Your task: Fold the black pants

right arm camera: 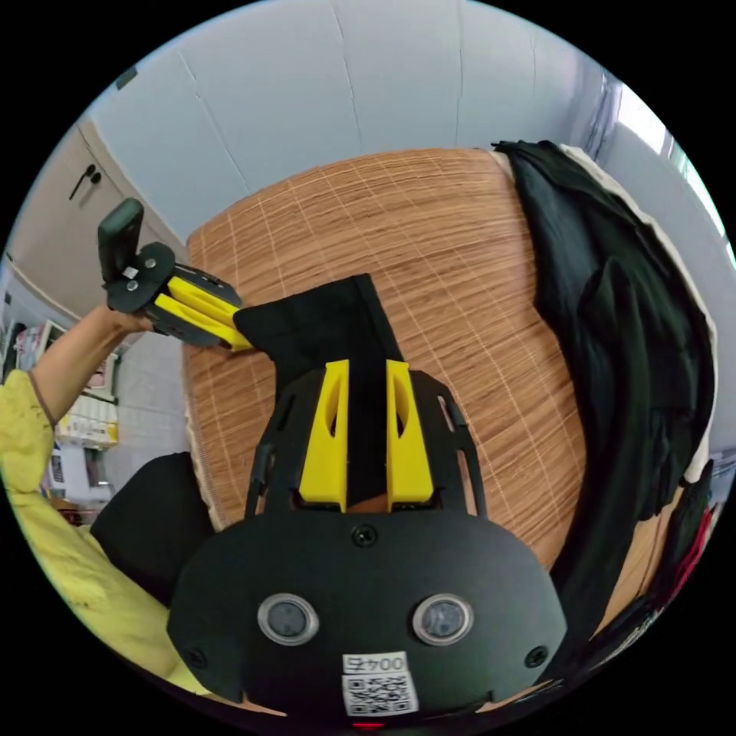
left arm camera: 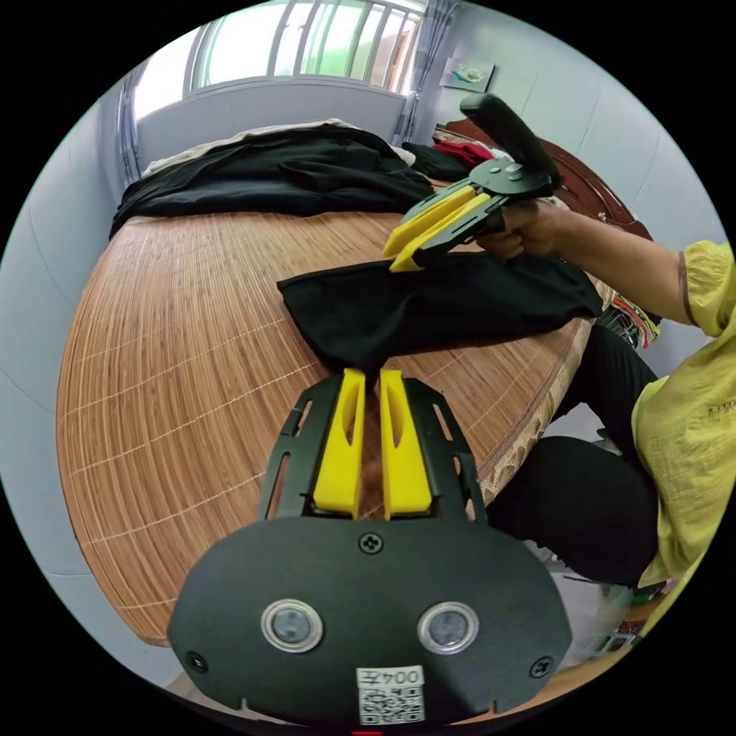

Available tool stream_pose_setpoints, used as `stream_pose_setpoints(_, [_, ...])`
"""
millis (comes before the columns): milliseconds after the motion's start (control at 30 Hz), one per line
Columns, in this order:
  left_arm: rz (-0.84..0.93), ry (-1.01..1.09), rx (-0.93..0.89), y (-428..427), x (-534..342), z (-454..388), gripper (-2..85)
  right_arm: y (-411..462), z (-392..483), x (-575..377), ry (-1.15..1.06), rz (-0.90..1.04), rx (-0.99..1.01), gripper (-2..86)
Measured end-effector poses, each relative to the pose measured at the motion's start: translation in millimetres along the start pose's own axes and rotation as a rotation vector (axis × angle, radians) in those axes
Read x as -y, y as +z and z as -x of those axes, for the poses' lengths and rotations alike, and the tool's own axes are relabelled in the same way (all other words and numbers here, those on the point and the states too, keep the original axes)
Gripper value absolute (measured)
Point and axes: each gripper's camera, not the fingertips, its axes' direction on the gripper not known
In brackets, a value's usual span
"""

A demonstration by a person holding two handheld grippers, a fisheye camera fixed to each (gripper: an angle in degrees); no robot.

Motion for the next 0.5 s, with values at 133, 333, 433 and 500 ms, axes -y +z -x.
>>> stream_pose_setpoints(133, [0.082, 0.040, 0.005, 2.3, 19.6, 8.6, 3.3, 15.4, 25.6, 27.4, -0.114, 0.077, -0.120, 9.3])
stream_pose_setpoints(333, [0.286, 0.152, -0.136, 4.1, 33.1, 29.7, 2.3, 27.2, 64.4, 48.2, -0.356, 0.166, -0.203, 1.3])
stream_pose_setpoints(433, [0.339, 0.145, -0.248, 15.3, 27.9, 46.6, 1.8, 24.1, 68.4, 58.6, -0.377, 0.167, -0.215, -0.2])
stream_pose_setpoints(500, [0.370, 0.120, -0.283, 30.6, 21.1, 56.5, 1.6, 22.3, 55.5, 68.3, -0.288, 0.164, -0.135, -0.4])
